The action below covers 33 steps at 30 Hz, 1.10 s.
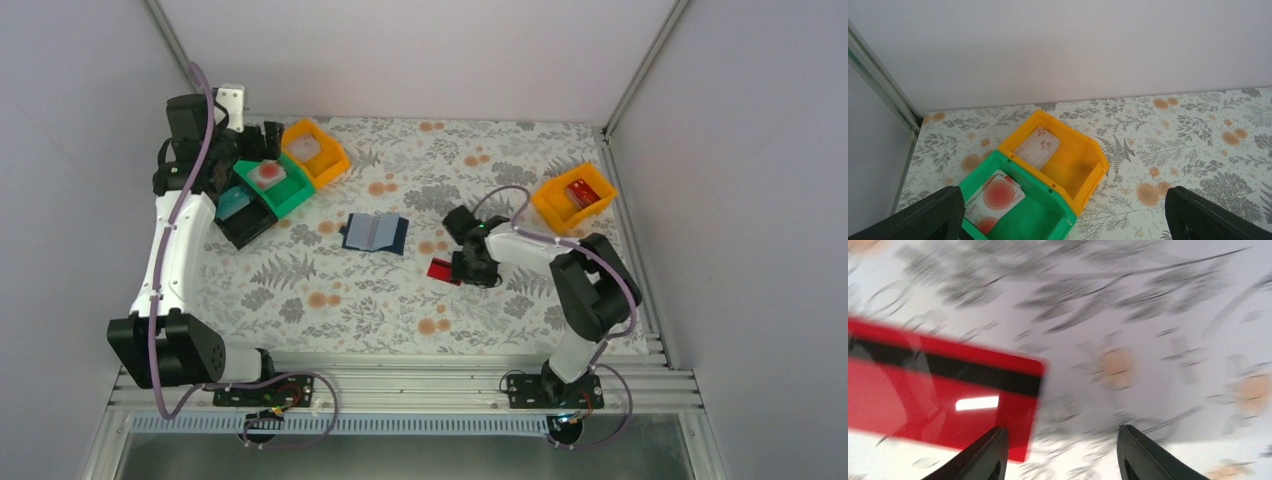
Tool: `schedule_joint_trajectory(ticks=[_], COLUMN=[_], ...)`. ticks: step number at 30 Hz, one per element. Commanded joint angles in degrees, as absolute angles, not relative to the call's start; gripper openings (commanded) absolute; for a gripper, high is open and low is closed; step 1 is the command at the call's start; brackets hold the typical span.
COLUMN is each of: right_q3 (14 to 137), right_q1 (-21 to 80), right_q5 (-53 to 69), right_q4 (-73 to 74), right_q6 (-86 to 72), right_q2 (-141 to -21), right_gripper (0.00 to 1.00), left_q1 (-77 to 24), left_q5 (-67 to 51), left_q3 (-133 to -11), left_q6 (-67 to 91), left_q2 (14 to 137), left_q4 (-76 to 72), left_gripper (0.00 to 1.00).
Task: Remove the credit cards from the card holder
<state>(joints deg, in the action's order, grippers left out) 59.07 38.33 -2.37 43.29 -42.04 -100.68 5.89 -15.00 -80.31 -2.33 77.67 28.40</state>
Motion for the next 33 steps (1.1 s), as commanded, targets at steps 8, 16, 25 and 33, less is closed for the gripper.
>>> schedule_joint_trajectory(ticks=[8,16,25,33], right_q3=[71.54,83.22,71.10,63.59], right_q1=[37.51,44.41,41.35,36.09], right_q5=[-12.12,-1.80,-1.32,-5.92], right_q4=[50.84,43.22,42.37,44.94], right_q6=[-40.60,-38.51,-40.66,-41.54], right_q2=[-102.01,-115.21,-112.42,-104.91], right_gripper=[0.44,0.05,0.04,0.04], left_q1=[6.05,6.06,6.06,6.06], left_q5=[-14.41,-13.47,-13.46,-11.98], left_q3=[-82.18,-81.89,-82.24,-82.77], left_q6=[-2.85,-3.25,-3.15,-3.13], left_q2=[78.53,78.62,79.07,79.23], left_q4=[29.83,30.06,30.21,30.50], left_gripper=[1.00,1.00,1.00,1.00])
